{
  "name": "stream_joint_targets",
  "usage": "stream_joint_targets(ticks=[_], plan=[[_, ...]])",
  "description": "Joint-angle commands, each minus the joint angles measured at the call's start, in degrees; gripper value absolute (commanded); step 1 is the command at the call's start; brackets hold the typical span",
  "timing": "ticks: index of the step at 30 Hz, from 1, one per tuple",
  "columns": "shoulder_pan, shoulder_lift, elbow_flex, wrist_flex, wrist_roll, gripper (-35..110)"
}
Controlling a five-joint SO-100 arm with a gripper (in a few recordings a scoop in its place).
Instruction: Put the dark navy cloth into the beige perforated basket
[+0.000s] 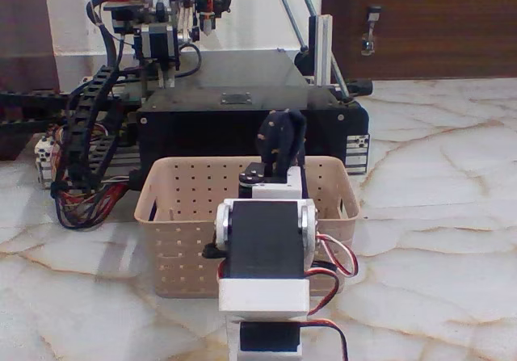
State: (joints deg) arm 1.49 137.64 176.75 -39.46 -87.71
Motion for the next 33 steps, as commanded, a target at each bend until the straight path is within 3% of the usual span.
stream_joint_targets(ticks=[1, 16, 25, 33], plan=[[-4.0, 1.2, -0.2, 2.3, 2.6, 0], [-4.4, 1.0, -4.4, 4.0, 3.4, 0], [-6.4, -5.7, -25.0, 17.5, 11.1, 0], [-7.5, -12.7, -35.8, 22.4, 22.9, 0]])
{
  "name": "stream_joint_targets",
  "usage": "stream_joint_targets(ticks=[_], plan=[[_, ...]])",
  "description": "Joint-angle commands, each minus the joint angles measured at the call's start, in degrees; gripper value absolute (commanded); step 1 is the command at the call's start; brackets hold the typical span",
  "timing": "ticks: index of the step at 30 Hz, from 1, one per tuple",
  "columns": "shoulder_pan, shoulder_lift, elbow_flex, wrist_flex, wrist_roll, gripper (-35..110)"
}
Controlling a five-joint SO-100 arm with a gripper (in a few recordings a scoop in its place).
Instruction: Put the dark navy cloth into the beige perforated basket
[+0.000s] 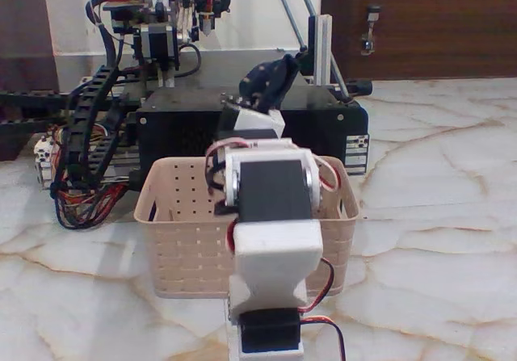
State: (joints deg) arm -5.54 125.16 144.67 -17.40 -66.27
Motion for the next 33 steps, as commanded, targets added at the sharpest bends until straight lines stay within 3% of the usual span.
stream_joint_targets(ticks=[1, 10, 14, 24, 33], plan=[[-0.6, -0.9, -4.9, 0.7, 3.2, 0], [-1.0, -16.3, -26.0, 9.8, 19.0, 0], [0.5, -28.6, -44.8, 22.5, 24.4, 0], [1.8, -44.2, -71.1, 51.8, 32.0, 0], [2.1, -48.4, -78.0, 69.1, 37.7, 0]])
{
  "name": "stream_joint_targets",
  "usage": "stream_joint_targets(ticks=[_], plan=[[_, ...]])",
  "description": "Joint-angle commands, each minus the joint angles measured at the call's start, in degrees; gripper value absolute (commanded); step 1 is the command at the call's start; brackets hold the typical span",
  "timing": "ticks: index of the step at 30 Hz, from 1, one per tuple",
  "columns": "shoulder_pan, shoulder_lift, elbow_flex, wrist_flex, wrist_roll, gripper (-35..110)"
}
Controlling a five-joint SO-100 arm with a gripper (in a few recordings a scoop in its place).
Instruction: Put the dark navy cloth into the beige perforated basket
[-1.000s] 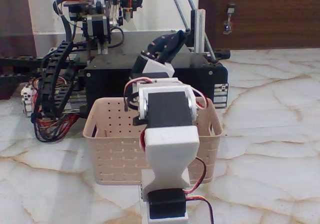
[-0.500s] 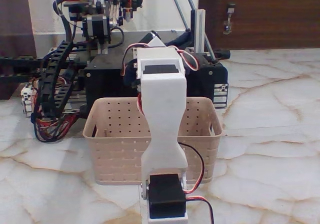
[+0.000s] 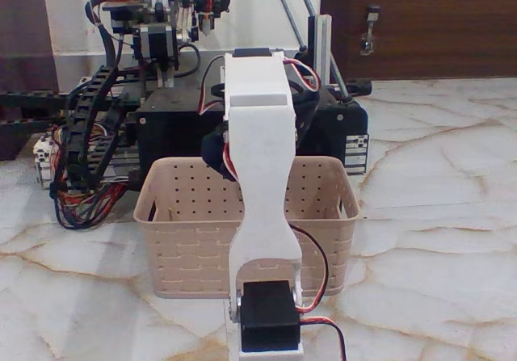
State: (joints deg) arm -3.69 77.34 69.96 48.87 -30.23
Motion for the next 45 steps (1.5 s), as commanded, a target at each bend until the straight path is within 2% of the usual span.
stream_joint_targets(ticks=[1, 7, 10, 13, 15, 17, 18, 21, 26, 33, 39, 41, 45], plan=[[0.4, -0.9, -3.4, 2.7, 2.3, 0], [0.5, -1.1, -4.4, 4.6, 2.8, 0], [1.4, -1.3, -3.9, 1.9, 3.5, 9], [1.5, -0.7, -3.9, 0.8, 4.0, 9], [2.1, -0.9, -3.2, 5.8, 2.4, 9], [2.9, -0.8, -1.5, 16.9, -0.9, 7], [2.9, -0.5, -1.3, 17.1, -0.3, 7], [3.0, 0.5, -1.5, 3.2, 11.9, 6], [4.8, 3.3, 0.4, -5.4, 21.4, 4], [8.0, 17.7, 19.8, -17.8, 16.5, 0], [8.3, 21.4, 22.5, -18.4, 13.1, 0], [8.5, 27.2, 33.4, -29.0, 9.3, 0], [9.8, 40.9, 52.6, -41.0, 5.0, 0]])
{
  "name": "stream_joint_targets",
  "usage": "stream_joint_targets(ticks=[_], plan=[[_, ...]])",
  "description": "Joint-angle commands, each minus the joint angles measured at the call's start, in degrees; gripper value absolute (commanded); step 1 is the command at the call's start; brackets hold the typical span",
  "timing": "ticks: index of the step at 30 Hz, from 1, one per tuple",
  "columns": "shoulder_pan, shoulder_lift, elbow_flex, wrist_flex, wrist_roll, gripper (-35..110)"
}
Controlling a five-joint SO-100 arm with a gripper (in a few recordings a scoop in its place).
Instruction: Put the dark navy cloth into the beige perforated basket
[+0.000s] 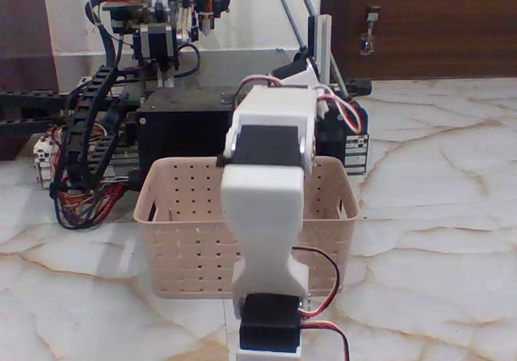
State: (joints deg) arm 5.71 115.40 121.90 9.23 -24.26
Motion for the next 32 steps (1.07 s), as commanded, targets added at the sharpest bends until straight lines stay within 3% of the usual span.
stream_joint_targets(ticks=[1, 6, 12, 19, 29, 32], plan=[[0.4, 6.6, 6.5, -5.5, -3.5, 0], [0.4, 18.8, 25.9, -15.1, -17.4, 0], [-0.1, 22.4, 33.3, -19.5, -27.6, 0], [-2.0, 23.3, 47.5, -36.7, -42.0, 0], [-3.8, 23.3, 54.7, -49.2, -57.6, 0], [-3.5, 23.3, 54.7, -48.8, -62.0, 0]])
